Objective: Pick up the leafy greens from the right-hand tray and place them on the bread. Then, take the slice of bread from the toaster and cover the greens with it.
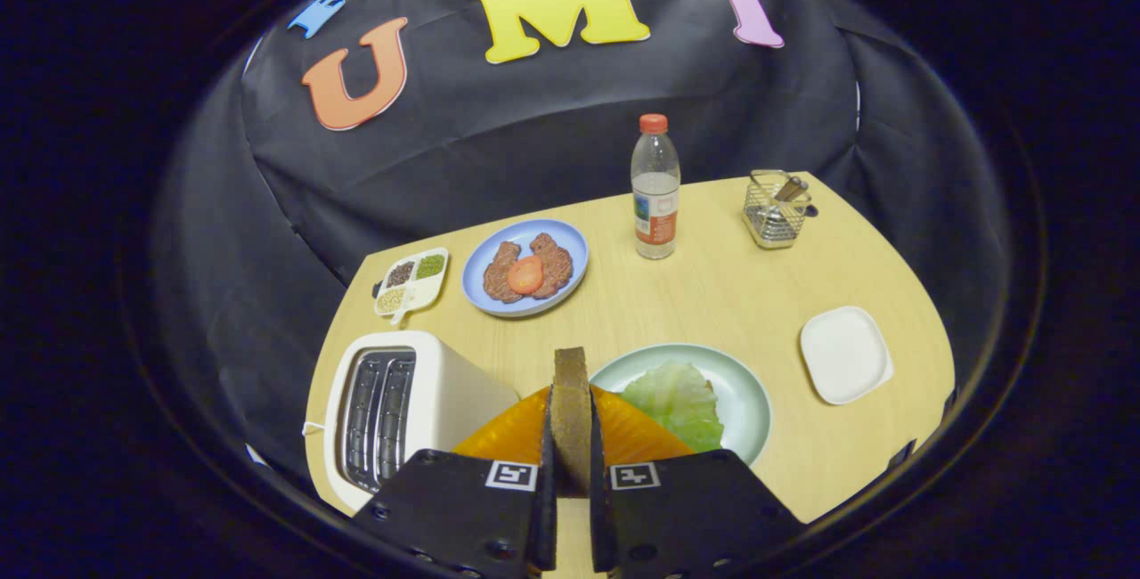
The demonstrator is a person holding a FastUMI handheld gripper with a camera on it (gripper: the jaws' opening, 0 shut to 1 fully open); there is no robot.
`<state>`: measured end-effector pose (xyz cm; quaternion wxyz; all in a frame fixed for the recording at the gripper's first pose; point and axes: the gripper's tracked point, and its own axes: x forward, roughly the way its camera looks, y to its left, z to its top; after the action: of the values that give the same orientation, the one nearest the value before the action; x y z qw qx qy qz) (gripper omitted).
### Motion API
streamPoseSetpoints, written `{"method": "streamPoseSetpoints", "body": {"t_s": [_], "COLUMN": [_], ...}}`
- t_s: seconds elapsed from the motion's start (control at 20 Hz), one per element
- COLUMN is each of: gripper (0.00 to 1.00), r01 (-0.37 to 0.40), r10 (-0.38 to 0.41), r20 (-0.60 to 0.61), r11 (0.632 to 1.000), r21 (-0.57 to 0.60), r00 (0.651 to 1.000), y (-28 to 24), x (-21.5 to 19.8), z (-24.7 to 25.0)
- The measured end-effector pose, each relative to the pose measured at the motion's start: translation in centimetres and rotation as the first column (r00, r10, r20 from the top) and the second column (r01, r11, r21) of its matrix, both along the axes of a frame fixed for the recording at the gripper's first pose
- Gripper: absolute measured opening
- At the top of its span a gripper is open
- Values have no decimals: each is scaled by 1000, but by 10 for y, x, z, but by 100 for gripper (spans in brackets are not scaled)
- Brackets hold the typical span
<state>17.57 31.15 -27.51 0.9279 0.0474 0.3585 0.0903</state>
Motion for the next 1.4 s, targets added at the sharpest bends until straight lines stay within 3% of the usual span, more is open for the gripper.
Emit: {"method": "streamPoseSetpoints", "body": {"t_s": [0.4, 0.55, 0.6, 0.65, 0.9, 0.95, 1.05, 1.1, 1.2, 1.4], "gripper": [15, 15, 15, 21, 22, 33, 34, 42, 44, 65], "r01": [30, 8, 3, -2, -44, -47, -44, -50, -46, -60], "r10": [-28, -6, -2, 1, 35, 38, 33, 38, 35, 54], "r20": [-79, -97, -98, -100, -89, -87, -77, -74, -59, -29], "r11": [999, 1000, 1000, 1000, 994, 993, 989, 985, 978, 959], "r21": [17, 19, 13, -2, -95, -107, -142, -163, -204, -277], "r00": [997, 995, 995, 995, 995, 995, 996, 997, 998, 998], "y": [-43, -53, -56, -59, -72, -76, -83, -86, -91, -100], "x": [20, 23, 24, 27, 35, 36, 37, 37, 36, 34], "z": [-49, -58, -62, -64, -74, -76, -82, -81, -82, -81]}}
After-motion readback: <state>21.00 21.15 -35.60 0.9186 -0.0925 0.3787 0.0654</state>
